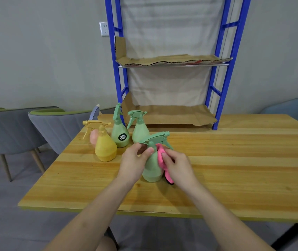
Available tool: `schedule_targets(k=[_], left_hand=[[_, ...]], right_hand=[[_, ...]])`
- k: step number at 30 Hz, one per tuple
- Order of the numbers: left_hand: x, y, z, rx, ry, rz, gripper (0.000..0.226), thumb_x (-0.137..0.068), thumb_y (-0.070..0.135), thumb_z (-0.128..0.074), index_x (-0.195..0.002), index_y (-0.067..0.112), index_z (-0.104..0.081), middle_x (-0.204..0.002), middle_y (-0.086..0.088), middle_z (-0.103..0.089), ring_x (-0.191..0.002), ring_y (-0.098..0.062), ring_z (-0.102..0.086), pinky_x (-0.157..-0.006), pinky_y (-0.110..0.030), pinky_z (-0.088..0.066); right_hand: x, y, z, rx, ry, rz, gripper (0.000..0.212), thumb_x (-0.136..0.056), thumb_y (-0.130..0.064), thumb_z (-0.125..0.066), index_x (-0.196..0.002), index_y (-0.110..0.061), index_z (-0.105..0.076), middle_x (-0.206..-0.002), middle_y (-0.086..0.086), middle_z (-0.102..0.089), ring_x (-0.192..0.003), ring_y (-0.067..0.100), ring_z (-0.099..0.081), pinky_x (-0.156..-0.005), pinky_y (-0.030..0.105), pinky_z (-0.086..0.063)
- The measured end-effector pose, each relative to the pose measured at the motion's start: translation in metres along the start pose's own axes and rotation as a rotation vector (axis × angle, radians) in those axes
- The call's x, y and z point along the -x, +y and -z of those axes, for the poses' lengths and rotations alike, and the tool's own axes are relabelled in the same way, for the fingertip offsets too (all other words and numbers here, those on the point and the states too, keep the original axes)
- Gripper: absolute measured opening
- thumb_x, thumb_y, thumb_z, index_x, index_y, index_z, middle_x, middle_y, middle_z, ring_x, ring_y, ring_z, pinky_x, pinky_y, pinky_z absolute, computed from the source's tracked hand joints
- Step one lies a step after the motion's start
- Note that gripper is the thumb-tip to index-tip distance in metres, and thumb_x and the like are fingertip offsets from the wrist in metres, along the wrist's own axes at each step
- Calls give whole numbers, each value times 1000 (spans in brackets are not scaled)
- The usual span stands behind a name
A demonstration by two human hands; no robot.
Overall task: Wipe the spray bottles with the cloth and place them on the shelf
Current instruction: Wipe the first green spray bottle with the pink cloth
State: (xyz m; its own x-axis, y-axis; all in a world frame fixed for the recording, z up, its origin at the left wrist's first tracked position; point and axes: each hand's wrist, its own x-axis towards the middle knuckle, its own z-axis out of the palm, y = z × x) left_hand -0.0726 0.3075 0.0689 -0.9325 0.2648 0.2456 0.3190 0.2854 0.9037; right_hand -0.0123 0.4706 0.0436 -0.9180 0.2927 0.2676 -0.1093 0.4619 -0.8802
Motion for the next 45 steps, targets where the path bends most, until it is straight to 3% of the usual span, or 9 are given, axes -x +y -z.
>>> schedule_targets(k=[4,7,13,18,23,29,32,38,45], left_hand=[[-1,-5,-1,-116,-4,-110,18,-105,27,-61,-89,34,-63,-102,6,-64,-96,1,-59,-83,-23,-44],[-2,-6,0,-129,-13,-83,17,-107,27,-56,-92,24,-63,-108,2,-56,-101,-1,-54,-84,-16,-38],[2,-8,0,-125,-7,-107,19,-103,36,-62,-117,23,-64,-110,5,-57,-105,-5,-56,-93,-24,-46],[6,-13,-8,-95,105,-69,39,-91,36,-79,-123,25,-60,-116,8,-63,-104,-8,-59,-93,-28,-52],[2,-12,-9,-138,67,-124,33,-93,31,-76,-124,27,-65,-117,11,-66,-105,1,-61,-90,-21,-51],[0,-19,1,-57,4,-116,34,-96,17,-74,-129,21,-67,-120,12,-69,-109,4,-63,-90,-7,-48],[-1,-21,4,-26,-8,-112,35,-97,16,-73,-131,18,-67,-121,10,-72,-111,0,-65,-97,-15,-50],[1,-22,4,57,-67,-109,29,-98,13,-71,-127,13,-68,-119,6,-74,-109,-4,-68,-96,-16,-51],[2,-30,2,-54,-2,-135,33,-100,20,-68,-133,15,-69,-122,1,-65,-103,6,-58,-87,-4,-44]], right_hand=[[9,13,-4,22,-3,34,26,-108,-23,-59,-124,-31,-77,-103,-12,-80,-97,6,-73,-85,29,-59],[11,22,0,146,-30,4,29,-106,-19,-61,-130,-26,-75,-100,-13,-78,-89,3,-71,-82,23,-56],[5,16,13,77,-29,-64,31,-107,-25,-61,-137,-24,-69,-119,-9,-77,-102,8,-73,-85,27,-61],[-14,4,26,-104,-55,-10,36,-106,-27,-63,-141,-36,-65,-124,-33,-68,-121,-8,-63,-102,17,-51],[-16,3,10,-317,-208,-9,28,-103,-23,-65,-130,-23,-73,-121,-10,-78,-114,7,-72,-95,23,-57],[-2,22,14,17,-157,-102,26,-106,-25,-61,-127,-23,-75,-101,-5,-81,-96,21,-77,-83,34,-63],[-1,21,14,95,-170,-116,24,-105,-28,-62,-126,-27,-75,-97,-7,-80,-90,19,-76,-83,39,-63],[-8,-10,11,-124,-133,57,28,-106,-22,-62,-132,-23,-74,-115,-14,-79,-106,1,-73,-87,17,-57],[5,25,15,121,-135,-102,21,-104,-28,-65,-119,-31,-79,-93,-9,-81,-89,21,-77,-86,48,-62]])
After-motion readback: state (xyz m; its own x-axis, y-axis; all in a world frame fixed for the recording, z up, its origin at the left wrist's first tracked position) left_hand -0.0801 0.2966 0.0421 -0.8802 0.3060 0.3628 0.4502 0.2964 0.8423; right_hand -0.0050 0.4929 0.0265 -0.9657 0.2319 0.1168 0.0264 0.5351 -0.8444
